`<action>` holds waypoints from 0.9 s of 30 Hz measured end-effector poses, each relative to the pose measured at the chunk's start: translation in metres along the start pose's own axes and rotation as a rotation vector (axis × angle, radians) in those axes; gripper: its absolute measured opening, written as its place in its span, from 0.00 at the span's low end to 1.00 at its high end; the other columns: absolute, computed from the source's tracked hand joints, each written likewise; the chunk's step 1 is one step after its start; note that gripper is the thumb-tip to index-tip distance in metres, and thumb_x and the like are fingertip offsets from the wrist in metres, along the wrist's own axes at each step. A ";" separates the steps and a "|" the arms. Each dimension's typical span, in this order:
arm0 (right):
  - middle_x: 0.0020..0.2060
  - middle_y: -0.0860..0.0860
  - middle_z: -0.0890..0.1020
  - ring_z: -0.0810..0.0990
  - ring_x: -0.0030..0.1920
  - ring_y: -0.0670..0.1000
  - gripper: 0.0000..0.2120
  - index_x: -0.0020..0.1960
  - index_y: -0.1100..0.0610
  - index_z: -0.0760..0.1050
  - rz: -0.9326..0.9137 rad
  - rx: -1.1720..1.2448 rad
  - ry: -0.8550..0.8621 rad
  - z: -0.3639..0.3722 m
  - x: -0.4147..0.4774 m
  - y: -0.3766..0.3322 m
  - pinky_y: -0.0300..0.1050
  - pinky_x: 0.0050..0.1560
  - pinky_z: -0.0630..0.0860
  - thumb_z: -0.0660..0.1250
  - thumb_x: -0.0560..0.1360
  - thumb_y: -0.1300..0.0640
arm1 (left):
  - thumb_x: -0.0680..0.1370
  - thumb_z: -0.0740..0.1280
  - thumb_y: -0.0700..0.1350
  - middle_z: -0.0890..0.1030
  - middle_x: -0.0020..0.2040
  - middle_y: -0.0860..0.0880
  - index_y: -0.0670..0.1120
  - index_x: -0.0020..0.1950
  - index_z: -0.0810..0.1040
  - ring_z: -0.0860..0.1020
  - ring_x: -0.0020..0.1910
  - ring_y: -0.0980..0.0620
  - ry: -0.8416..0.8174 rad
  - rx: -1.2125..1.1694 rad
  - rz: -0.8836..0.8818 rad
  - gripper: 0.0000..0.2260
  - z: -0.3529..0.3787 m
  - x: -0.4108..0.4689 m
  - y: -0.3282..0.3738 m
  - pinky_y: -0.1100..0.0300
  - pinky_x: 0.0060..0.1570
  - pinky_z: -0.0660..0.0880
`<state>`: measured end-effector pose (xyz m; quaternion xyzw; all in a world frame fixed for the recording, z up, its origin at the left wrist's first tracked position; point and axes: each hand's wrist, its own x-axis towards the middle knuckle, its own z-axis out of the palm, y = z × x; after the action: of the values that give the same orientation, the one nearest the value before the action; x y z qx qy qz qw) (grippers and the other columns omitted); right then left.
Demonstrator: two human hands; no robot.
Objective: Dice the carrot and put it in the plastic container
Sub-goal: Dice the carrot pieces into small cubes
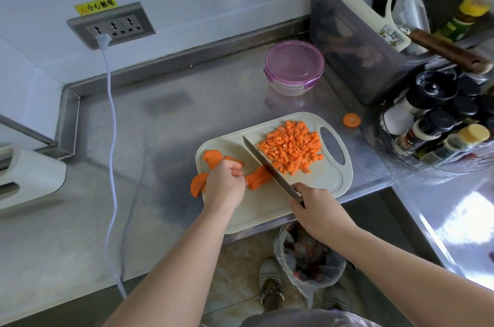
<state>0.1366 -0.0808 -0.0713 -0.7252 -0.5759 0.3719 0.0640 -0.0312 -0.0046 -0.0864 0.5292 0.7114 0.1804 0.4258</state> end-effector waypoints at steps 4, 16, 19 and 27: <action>0.45 0.50 0.79 0.80 0.42 0.50 0.16 0.67 0.53 0.70 0.001 0.003 0.000 0.000 -0.001 -0.001 0.48 0.45 0.81 0.56 0.81 0.56 | 0.80 0.60 0.38 0.76 0.51 0.53 0.48 0.57 0.73 0.82 0.48 0.53 -0.021 -0.069 -0.033 0.09 0.000 0.000 0.002 0.66 0.37 0.72; 0.46 0.51 0.80 0.80 0.42 0.50 0.16 0.68 0.54 0.69 0.004 0.007 0.001 0.000 0.000 -0.002 0.48 0.46 0.81 0.56 0.81 0.56 | 0.78 0.63 0.40 0.79 0.55 0.52 0.51 0.55 0.74 0.79 0.52 0.53 0.000 0.025 -0.006 0.09 -0.001 0.003 -0.003 0.56 0.51 0.77; 0.46 0.51 0.80 0.80 0.42 0.50 0.16 0.68 0.54 0.69 0.003 0.011 -0.001 0.001 0.000 -0.002 0.48 0.46 0.81 0.56 0.81 0.56 | 0.77 0.67 0.45 0.76 0.60 0.52 0.49 0.64 0.73 0.76 0.56 0.54 -0.016 0.309 0.165 0.15 -0.001 -0.001 0.003 0.60 0.49 0.73; 0.46 0.52 0.80 0.80 0.42 0.51 0.16 0.68 0.54 0.69 0.008 0.003 -0.004 0.003 0.001 -0.002 0.50 0.46 0.81 0.56 0.81 0.56 | 0.77 0.67 0.50 0.73 0.60 0.49 0.47 0.63 0.73 0.75 0.57 0.48 -0.034 0.735 0.367 0.17 0.014 -0.003 0.009 0.56 0.46 0.74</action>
<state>0.1336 -0.0802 -0.0731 -0.7267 -0.5725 0.3745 0.0627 -0.0146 -0.0069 -0.0873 0.7671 0.6151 -0.0217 0.1810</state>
